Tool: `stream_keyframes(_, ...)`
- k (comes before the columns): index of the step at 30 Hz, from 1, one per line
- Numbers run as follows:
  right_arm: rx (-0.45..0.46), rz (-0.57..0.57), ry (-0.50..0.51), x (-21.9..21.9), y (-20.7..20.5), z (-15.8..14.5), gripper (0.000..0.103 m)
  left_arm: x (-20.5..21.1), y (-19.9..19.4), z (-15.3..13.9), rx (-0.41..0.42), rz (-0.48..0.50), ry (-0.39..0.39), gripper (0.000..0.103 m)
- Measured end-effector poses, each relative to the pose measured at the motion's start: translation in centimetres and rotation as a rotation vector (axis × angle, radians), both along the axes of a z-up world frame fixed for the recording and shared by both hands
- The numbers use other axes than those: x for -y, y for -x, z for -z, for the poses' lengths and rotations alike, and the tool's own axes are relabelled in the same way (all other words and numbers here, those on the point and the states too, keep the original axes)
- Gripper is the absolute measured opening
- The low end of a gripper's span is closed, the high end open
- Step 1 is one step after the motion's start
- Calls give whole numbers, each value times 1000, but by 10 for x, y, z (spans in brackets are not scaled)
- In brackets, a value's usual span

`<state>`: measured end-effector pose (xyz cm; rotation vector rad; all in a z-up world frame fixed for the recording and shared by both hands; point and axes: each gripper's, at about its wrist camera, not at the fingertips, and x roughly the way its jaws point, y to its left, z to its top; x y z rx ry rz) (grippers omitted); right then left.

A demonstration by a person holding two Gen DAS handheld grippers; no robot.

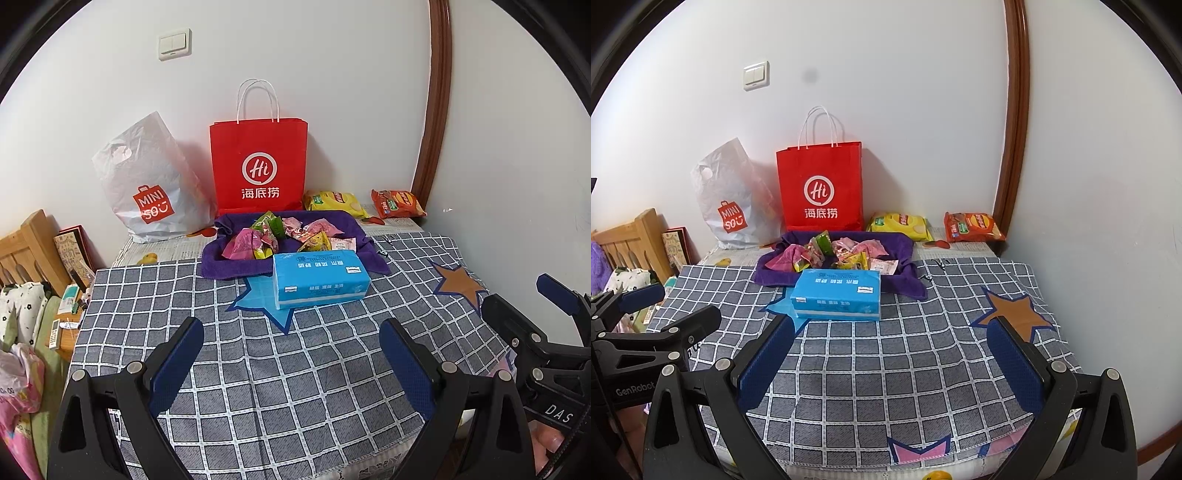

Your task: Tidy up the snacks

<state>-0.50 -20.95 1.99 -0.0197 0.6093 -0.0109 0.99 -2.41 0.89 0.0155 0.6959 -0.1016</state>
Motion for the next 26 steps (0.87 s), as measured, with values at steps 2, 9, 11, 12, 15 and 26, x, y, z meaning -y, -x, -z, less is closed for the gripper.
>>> stream_keyframes(2, 0, 0, 1, 0, 0, 0, 102, 0, 0, 0, 0, 0, -1, 96)
stream_keyframes(9, 2, -3, 1, -1, 0, -1, 102, 0, 0, 0, 0, 0, -1, 96)
stream_keyframes(11, 1, -3, 1, -1, 0, -1, 102, 0, 0, 0, 0, 2, -1, 96)
stream_keyframes(12, 1, -3, 2, -1, 0, -1, 102, 0, 0, 0, 0, 2, -1, 96)
stream_keyframes(15, 2, -4, 2, -2, 0, -2, 102, 0, 0, 0, 2, 1, -3, 96)
stream_keyframes(26, 4, -9, 1, -2, 0, -3, 102, -2, 1, -1, 7, -6, 0, 96)
